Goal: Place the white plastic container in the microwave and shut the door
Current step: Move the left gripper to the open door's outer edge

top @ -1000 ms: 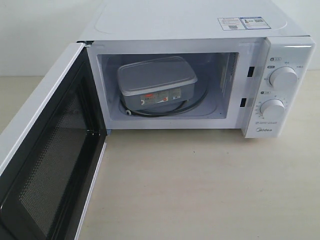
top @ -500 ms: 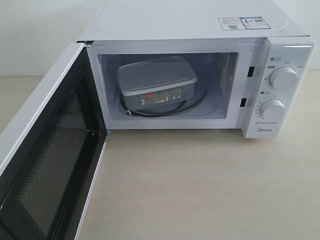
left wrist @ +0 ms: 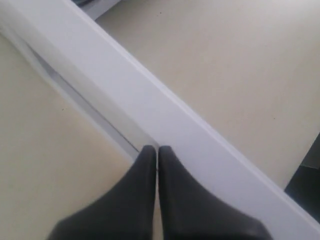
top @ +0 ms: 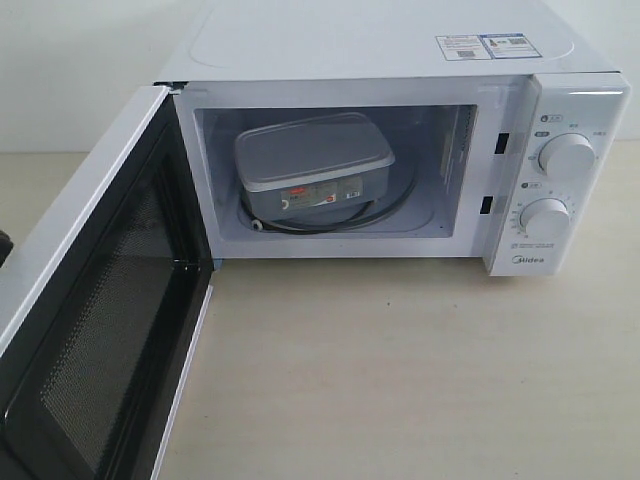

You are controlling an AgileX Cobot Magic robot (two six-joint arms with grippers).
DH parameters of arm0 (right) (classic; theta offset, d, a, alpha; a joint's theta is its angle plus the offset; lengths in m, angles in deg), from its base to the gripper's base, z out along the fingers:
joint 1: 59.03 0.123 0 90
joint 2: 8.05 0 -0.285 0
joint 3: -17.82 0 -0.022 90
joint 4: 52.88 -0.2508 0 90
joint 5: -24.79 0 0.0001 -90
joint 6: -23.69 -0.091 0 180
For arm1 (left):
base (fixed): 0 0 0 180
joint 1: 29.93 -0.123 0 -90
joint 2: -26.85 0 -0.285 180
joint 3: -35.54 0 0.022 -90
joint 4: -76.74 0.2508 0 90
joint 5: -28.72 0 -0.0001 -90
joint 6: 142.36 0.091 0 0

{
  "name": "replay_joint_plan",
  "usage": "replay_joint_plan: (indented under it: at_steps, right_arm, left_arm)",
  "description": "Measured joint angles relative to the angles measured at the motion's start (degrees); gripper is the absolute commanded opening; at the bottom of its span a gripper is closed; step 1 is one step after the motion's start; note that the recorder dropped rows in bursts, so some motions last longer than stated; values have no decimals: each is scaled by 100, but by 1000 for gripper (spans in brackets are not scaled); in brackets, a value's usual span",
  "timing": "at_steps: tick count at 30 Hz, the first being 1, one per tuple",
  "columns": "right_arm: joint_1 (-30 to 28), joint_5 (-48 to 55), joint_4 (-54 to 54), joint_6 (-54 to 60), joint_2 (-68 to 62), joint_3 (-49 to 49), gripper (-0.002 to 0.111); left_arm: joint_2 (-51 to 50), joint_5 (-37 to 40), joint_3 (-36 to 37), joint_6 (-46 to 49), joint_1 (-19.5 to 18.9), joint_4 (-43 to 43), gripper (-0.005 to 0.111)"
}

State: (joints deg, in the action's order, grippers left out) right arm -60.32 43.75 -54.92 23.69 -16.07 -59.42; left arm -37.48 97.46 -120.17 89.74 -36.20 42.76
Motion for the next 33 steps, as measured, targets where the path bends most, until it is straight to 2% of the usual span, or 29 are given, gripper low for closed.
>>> replay_joint_plan:
  at_steps: [6,11,18,28,33]
  right_arm:
    - [0,0,0,0,0,0,0]
    - [0,0,0,0,0,0,0]
    - [0,0,0,0,0,0,0]
    - [0,0,0,0,0,0,0]
    - [0,0,0,0,0,0,0]
  left_arm:
    - [-8,-288,0,-205,0,321,4]
    - [-84,-56,0,-83,132,90,4]
    - [-412,-67,-9,-20,610,69,4]
    - [-1001,-655,-9,256,1441,-437,4]
    - [-1723,-1680,-9,661,2070,-871,4]
